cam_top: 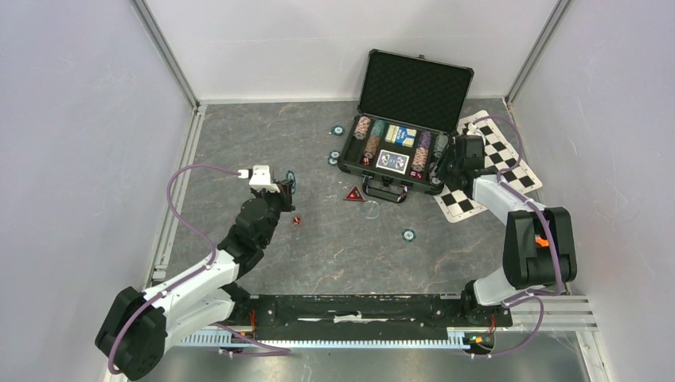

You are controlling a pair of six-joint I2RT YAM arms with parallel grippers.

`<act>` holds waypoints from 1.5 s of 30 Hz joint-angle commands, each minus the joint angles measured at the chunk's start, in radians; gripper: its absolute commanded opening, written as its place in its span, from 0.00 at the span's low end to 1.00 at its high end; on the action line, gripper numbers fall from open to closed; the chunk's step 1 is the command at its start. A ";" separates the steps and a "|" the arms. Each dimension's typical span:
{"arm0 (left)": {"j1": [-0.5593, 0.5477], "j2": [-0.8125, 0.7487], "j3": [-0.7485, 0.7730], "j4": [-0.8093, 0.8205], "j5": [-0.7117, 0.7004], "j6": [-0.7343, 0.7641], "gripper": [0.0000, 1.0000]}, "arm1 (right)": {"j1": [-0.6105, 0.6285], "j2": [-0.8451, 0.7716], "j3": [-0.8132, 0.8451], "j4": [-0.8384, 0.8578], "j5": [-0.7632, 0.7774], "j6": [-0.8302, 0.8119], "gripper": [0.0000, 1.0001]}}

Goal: Pack up texas hold em set

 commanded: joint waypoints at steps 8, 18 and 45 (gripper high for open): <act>0.000 0.017 0.027 0.069 0.031 0.036 0.02 | 0.020 0.093 0.007 0.277 0.139 0.056 0.08; -0.001 0.033 0.033 0.076 0.040 0.045 0.02 | 0.052 0.106 0.057 0.343 0.184 -0.063 0.13; -0.002 0.020 0.033 0.069 0.062 0.059 0.02 | 0.070 -0.086 -0.092 0.180 0.081 -0.180 0.00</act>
